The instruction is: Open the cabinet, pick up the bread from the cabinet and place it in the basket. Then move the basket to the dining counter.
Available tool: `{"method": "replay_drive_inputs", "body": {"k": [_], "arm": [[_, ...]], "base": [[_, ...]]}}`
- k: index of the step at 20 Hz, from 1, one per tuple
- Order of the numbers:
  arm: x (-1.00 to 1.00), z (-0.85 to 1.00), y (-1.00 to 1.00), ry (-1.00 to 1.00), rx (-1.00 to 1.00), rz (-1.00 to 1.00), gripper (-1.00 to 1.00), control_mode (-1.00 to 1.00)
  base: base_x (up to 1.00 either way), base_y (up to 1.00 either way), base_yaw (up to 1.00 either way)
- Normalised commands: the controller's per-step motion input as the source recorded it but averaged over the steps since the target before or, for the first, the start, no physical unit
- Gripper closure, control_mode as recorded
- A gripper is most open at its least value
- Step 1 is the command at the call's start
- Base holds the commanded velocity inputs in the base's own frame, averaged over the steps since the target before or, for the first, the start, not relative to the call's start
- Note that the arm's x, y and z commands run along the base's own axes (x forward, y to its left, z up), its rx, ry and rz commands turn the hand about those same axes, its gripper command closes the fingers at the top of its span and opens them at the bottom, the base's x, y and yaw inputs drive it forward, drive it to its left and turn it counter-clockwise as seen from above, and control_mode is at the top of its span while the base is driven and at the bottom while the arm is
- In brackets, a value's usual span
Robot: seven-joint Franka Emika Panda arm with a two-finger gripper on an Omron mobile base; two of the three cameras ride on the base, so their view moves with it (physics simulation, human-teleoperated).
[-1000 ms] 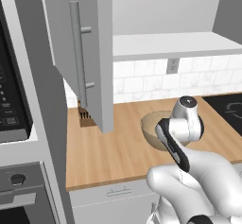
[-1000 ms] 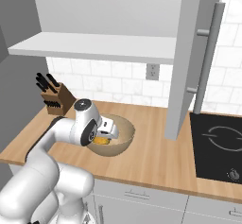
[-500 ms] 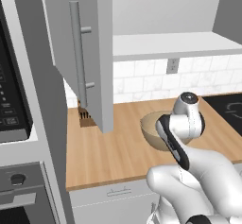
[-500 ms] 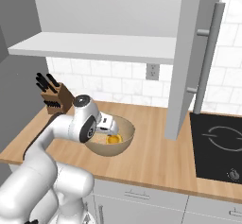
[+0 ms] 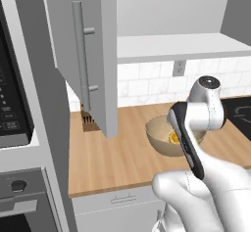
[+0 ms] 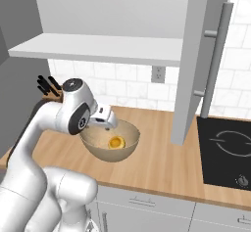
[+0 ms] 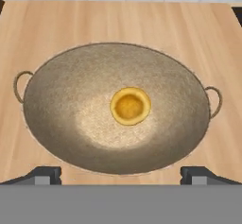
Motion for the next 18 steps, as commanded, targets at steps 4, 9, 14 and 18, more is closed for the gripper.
{"method": "replay_drive_inputs", "body": {"k": [4,9,14,18], "arm": [[-0.74,0.11,0.7,0.06,0.0,0.05,-1.0,-1.0],[-0.1,-0.34,0.72,0.09,-0.09,0.15,-1.0,-1.0],[0.52,-0.52,0.04,0.07,-0.2,0.18,-1.0,-1.0],[0.56,-0.47,0.0,0.08,-0.17,0.15,-1.0,-1.0]], "base": [[0.0,0.0,0.0],[0.0,0.0,0.0],[0.0,0.0,0.0],[0.0,0.0,0.0]]}}
